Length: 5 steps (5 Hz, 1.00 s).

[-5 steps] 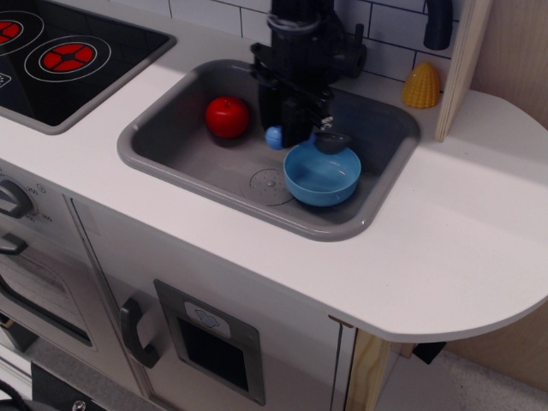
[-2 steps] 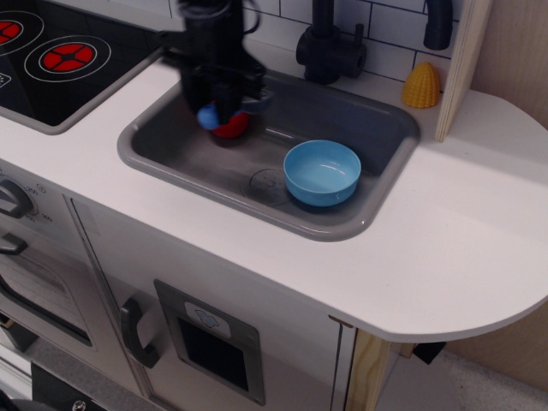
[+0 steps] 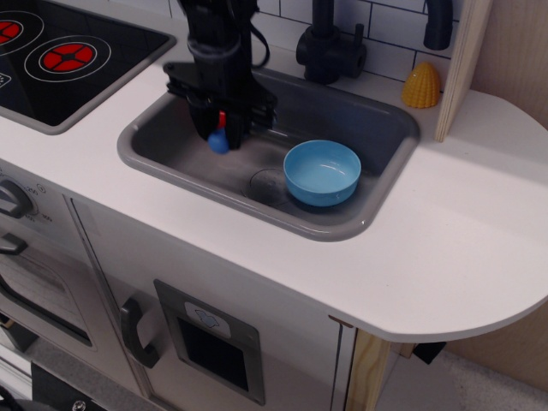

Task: Take spoon out of bowl sink

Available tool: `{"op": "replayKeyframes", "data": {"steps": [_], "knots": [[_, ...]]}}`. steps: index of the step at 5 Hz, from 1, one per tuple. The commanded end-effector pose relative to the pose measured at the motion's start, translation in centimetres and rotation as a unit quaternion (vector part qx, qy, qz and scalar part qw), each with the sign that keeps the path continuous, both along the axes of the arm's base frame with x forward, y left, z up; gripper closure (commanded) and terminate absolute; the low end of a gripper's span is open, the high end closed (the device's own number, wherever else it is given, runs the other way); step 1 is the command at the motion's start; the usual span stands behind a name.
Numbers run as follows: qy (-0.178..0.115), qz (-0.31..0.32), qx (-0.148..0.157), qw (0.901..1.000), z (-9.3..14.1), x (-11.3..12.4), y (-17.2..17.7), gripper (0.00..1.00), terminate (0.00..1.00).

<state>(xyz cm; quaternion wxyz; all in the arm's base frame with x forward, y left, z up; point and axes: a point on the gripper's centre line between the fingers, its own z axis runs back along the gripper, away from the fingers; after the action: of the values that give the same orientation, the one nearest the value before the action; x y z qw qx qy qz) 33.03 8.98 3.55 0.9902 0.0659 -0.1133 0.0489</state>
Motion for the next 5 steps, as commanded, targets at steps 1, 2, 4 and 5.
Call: {"op": "replayKeyframes", "data": {"steps": [1,2,4,5], "knots": [[-0.018,-0.006,0.027,0.9995,-0.8,-0.4,-0.5,1.0,0.0],[-0.016,0.003,0.039,0.9991,-1.7,0.0,-0.7,1.0,0.0],[-0.009,-0.019,0.037,0.9991,-2.4,-0.3,-1.7,0.0,0.0],[-0.007,-0.013,0.037,0.9992,-2.3,-0.4,-1.5,0.0,0.0]]}}
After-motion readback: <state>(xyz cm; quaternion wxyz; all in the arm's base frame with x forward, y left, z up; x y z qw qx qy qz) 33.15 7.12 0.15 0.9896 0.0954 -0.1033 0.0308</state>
